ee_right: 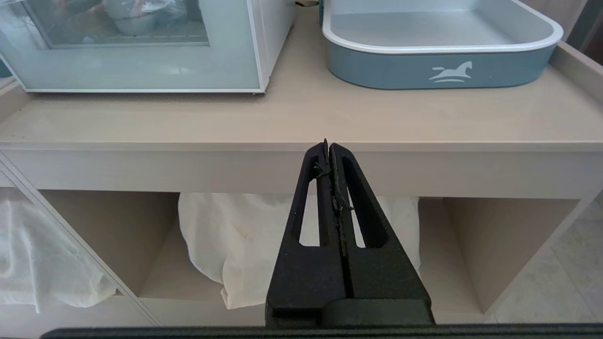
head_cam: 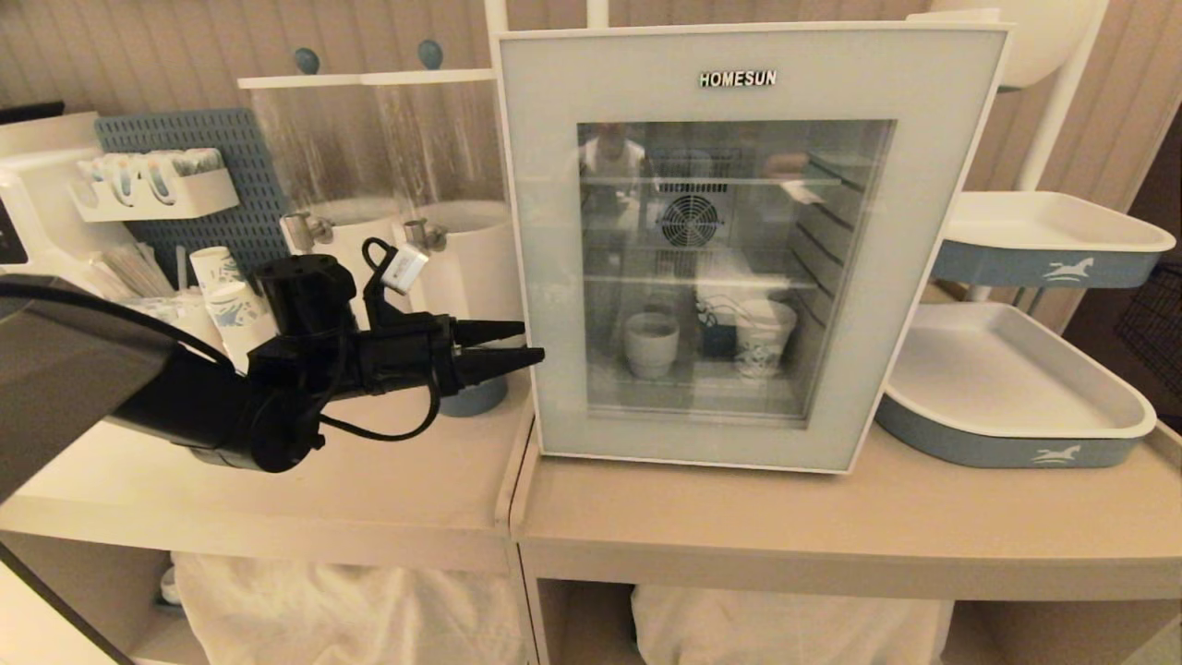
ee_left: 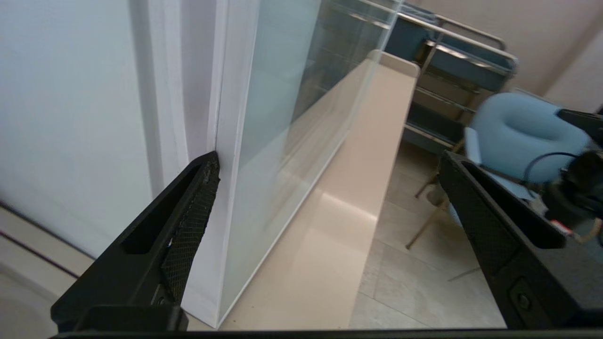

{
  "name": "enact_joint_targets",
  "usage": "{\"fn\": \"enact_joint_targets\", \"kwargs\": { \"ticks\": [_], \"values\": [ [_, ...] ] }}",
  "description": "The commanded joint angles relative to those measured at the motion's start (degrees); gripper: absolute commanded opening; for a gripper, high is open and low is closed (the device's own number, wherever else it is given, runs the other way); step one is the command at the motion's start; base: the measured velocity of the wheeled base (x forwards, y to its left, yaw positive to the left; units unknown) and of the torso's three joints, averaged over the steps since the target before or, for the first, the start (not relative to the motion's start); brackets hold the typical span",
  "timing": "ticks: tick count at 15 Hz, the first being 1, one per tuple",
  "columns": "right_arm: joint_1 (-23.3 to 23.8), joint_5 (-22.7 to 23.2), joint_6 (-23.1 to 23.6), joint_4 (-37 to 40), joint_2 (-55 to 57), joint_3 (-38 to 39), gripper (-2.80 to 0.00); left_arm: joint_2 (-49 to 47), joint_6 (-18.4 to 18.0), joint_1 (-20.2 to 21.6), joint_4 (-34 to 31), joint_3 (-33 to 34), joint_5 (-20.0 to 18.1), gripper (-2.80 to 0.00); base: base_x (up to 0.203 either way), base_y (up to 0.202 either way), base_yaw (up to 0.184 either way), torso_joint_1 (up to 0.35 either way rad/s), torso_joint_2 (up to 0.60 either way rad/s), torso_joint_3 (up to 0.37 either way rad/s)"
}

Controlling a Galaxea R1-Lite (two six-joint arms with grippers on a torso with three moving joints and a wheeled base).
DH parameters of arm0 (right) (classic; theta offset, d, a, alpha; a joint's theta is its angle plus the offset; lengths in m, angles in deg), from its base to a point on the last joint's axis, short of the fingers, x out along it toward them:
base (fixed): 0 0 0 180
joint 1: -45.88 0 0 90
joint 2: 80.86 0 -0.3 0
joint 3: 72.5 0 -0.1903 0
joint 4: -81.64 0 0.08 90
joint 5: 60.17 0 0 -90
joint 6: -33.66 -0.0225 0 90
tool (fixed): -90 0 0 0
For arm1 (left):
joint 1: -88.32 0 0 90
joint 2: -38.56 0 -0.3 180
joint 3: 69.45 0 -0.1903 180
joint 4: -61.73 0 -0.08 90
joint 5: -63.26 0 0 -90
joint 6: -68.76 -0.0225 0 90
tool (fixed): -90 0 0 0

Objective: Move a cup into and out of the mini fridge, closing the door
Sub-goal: Open the freezer door

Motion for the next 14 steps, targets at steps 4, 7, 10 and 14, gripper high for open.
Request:
{"fn": "enact_joint_targets", "kwargs": {
  "ticks": [4,7,10,14],
  "values": [
    [0.0,0.0,0.0,0.0,0.1,0.0,-2.80,-1.2,-0.1,-0.2,0.4,-0.4,1.8,0.00,0.000,0.000,0.000,0.000,0.00,0.000],
    [0.0,0.0,0.0,0.0,0.1,0.0,-2.80,-0.5,-0.2,-0.1,0.5,-0.3,1.9,0.00,0.000,0.000,0.000,0.000,0.00,0.000],
    [0.0,0.0,0.0,0.0,0.1,0.0,-2.80,0.1,-1.9,0.3,0.4,0.4,1.8,0.00,0.000,0.000,0.000,0.000,0.00,0.000],
    [0.0,0.0,0.0,0.0,0.1,0.0,-2.80,0.2,-3.1,0.5,0.3,1.5,1.8,0.00,0.000,0.000,0.000,0.000,0.00,0.000]
  ]
}}
